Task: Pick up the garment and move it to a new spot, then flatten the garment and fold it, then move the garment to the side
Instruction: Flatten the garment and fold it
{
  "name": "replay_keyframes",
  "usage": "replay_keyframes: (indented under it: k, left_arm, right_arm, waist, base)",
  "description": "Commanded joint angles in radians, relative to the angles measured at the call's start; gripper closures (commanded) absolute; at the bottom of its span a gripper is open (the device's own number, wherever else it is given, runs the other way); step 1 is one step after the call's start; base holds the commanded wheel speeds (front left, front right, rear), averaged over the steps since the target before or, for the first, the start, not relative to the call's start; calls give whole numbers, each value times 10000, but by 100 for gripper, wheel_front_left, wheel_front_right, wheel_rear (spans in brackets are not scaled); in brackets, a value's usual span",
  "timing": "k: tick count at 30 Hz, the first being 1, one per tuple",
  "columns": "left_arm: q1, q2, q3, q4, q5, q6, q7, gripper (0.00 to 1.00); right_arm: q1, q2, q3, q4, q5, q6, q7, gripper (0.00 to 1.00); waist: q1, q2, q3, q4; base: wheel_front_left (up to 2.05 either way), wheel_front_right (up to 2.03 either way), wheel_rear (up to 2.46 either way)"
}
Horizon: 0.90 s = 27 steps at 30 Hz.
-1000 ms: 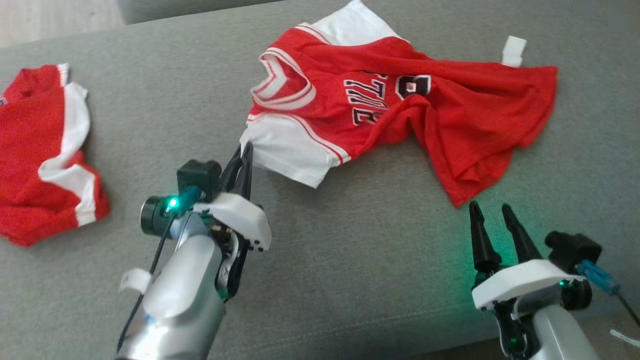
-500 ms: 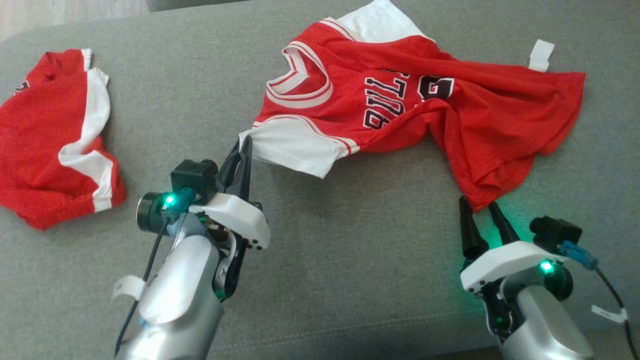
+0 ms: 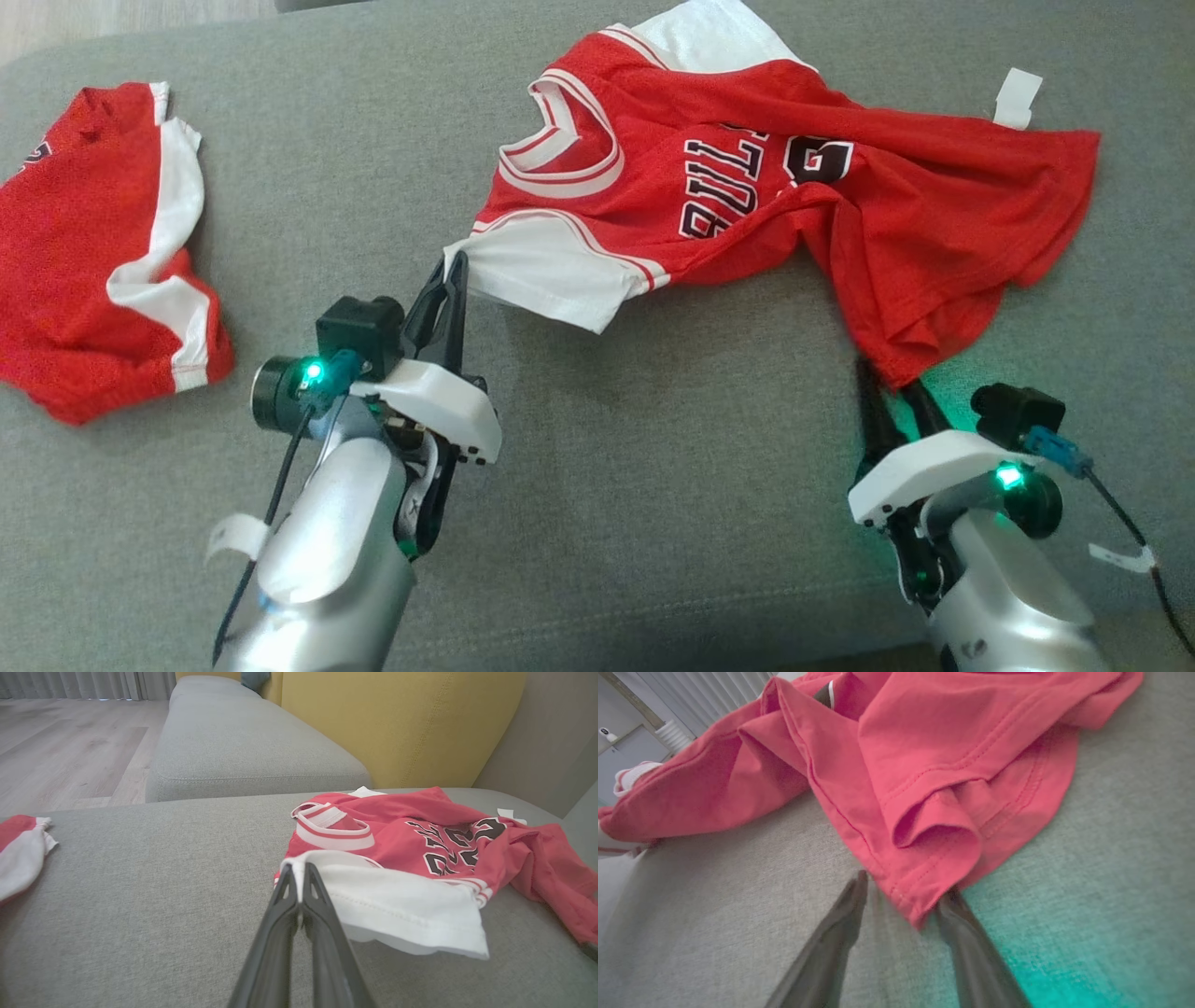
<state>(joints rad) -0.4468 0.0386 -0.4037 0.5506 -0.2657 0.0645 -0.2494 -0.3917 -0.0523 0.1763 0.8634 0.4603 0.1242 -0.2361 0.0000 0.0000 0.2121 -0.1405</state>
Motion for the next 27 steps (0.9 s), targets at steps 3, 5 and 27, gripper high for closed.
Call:
replay_keyframes:
  k: [3,5,27]
  left_arm:
    - [-209,121,424,-320,48,-23,-124,100]
    - [-200,120,499,-319,31,-19,-124,100]
    - [-2003,395,2760,-3770,-1726,-420,463,100]
  right_arm:
    - [-217,20,252,115,-318,65,-92,100]
    - [-282,20,133,184,-565,65,-147,100]
    - [-1544,-1452,-433,-7558,-2225,65,2713,100]
  waist:
    - [0,0,-13,2]
    - [0,0,-50,4]
    - [0,0,-2045,-48]
  base:
    - [0,0,0]
    - [0,0,0]
    - [0,0,0]
